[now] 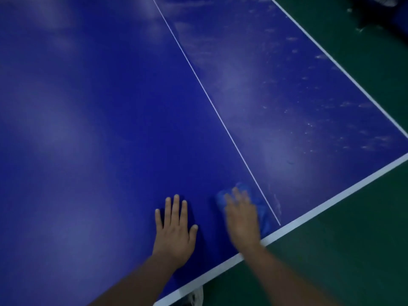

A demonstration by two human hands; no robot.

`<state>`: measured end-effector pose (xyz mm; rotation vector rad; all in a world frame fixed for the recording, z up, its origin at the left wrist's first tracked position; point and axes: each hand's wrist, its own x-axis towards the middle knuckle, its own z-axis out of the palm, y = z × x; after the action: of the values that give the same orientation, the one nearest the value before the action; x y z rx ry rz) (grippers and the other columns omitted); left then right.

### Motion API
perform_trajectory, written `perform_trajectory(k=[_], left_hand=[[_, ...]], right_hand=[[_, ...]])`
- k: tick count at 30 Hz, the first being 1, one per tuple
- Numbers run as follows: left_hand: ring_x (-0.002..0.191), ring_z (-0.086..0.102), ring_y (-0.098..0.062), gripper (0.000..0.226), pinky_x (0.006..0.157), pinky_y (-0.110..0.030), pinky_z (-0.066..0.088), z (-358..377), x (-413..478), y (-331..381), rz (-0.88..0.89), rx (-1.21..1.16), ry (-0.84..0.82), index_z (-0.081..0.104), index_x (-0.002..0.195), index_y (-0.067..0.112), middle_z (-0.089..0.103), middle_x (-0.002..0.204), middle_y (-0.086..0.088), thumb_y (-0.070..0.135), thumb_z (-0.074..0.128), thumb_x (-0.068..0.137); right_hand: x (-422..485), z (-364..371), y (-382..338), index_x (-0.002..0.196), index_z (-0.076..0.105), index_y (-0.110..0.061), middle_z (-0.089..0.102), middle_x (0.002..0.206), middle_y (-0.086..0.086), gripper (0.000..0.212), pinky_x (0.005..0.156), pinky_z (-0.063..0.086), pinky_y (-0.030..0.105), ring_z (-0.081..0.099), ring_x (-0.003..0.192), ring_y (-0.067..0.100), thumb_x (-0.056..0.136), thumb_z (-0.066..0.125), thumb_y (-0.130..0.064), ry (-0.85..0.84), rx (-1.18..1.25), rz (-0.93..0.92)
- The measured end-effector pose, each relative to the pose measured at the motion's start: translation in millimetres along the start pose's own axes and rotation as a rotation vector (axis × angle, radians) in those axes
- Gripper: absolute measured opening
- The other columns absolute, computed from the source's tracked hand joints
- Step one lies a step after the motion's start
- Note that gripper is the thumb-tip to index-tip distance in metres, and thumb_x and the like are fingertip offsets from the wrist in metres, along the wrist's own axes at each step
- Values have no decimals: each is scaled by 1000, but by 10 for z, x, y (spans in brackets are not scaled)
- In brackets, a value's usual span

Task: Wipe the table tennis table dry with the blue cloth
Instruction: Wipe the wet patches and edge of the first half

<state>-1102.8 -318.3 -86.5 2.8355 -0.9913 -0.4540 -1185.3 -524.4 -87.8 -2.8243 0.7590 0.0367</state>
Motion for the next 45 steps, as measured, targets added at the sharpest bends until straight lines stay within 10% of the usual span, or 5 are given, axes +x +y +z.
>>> perform_trajectory(k=[6,14,22,36,45], left_hand=[[153,13,-36,72,115,-60,11,110,345,107,98,-4,29,32,153,3,19,164,-17,54,18,104],[154,-2,-34,75,118,-62,-1,124,348,107,116,26,-8,19,158,9,10,167,-11,60,22,102],[154,3,-33,71,122,-51,-2,102,313,31,161,-75,73,25,156,5,6,167,-13,52,17,103],[154,-12,-25,73,122,-42,-9,82,264,930,-4,-48,-1,28,157,12,3,167,-10,53,19,98],[151,13,-35,69,121,-55,12,61,333,1681,-383,-185,25,36,153,9,20,163,-17,41,35,92]], right_hand=[[-411,134,24,145,48,-31,44,155,-5,49,102,43,47,39,144,24,97,47,-39,-80,-43,-283],[499,-300,906,140,57,-12,50,149,12,60,99,49,56,47,136,41,104,19,-41,19,-67,286],[-579,195,-286,145,47,-33,43,156,-5,52,107,36,42,37,145,22,94,46,-41,-50,30,-79],[933,-660,1999,143,54,-20,48,152,7,43,98,43,56,48,130,39,106,36,-33,-9,-52,182],[-203,-165,1233,139,54,-38,47,152,-6,47,94,49,50,48,133,25,92,48,-43,-58,40,-562]])
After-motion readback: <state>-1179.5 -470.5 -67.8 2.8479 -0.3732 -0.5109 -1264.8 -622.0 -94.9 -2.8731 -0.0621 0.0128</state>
